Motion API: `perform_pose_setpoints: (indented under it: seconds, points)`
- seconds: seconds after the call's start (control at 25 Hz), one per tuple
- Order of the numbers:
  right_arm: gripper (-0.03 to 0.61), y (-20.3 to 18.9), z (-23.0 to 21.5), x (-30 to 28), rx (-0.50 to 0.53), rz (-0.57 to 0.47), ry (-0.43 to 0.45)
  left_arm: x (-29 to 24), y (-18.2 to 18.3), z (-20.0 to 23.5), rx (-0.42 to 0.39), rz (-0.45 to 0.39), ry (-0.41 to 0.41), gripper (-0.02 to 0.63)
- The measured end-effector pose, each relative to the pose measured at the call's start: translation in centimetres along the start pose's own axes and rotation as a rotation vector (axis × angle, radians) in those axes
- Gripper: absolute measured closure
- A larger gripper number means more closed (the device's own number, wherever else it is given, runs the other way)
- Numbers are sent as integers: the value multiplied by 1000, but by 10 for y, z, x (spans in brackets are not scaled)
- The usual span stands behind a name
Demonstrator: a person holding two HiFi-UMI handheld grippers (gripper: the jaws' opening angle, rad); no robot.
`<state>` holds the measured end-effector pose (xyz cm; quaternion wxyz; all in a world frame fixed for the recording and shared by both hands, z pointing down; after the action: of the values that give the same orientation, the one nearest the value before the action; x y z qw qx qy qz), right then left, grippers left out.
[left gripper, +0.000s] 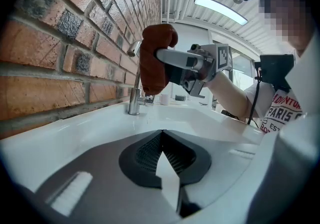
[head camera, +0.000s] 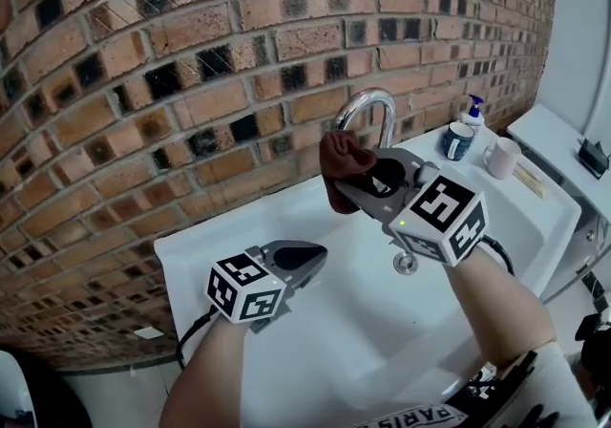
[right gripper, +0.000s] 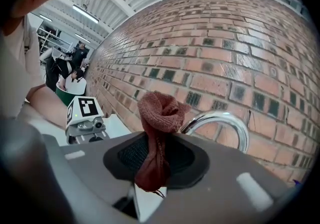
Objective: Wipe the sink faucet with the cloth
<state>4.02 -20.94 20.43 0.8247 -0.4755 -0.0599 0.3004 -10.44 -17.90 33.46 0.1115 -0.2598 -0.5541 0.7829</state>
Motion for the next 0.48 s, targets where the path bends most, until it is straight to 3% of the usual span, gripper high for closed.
perform_pose_setpoints:
  seconds: [0.48]
  points:
    - [485, 37, -27, -14, 69, -28, -56, 0, 0, 0, -1, 1, -1, 607]
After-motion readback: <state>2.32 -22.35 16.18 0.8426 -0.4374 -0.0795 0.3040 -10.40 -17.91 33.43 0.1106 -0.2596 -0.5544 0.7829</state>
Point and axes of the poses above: the fingertips, and each gripper's own axes: x backward along the fingers, z to its left, y out of its top, the point moved 8 cm from there along x, backward along the fingers, and after that the axes turned 9 degrees about x, right-handed, at the moved point
